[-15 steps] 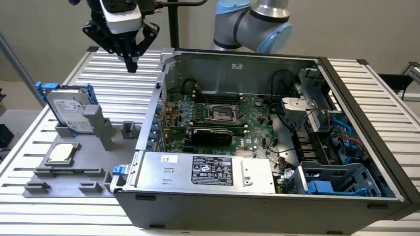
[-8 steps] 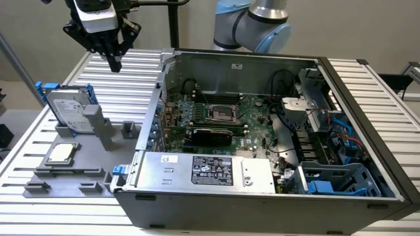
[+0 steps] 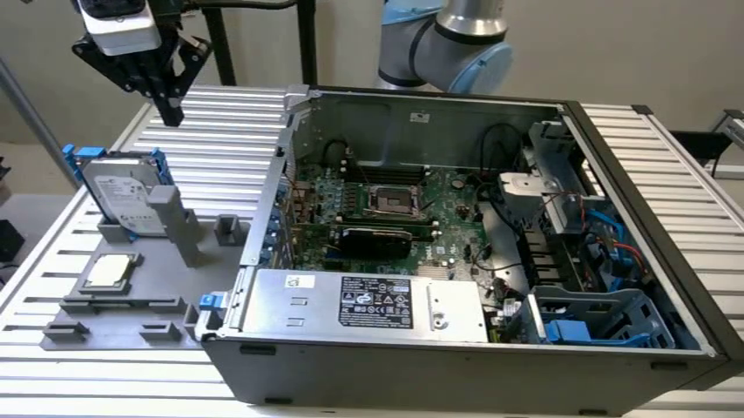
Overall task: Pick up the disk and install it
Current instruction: 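Reach for the disk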
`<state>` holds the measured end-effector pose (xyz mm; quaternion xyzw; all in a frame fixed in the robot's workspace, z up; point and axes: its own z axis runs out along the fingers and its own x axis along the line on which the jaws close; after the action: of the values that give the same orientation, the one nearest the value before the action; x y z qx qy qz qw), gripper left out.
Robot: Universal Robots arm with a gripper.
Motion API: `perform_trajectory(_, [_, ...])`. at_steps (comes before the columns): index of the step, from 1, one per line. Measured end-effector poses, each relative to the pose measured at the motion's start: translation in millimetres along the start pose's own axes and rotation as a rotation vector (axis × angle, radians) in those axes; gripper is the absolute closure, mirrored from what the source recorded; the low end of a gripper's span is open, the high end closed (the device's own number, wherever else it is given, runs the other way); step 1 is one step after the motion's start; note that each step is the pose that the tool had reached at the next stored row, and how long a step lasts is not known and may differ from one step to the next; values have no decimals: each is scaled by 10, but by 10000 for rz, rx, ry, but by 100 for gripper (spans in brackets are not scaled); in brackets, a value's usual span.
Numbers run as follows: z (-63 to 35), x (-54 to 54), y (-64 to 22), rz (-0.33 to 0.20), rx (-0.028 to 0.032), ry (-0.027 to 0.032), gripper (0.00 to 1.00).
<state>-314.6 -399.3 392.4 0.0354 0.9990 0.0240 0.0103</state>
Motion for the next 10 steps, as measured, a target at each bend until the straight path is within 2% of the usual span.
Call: perform_trajectory(10, [33,464,88,0,0,-1,89])
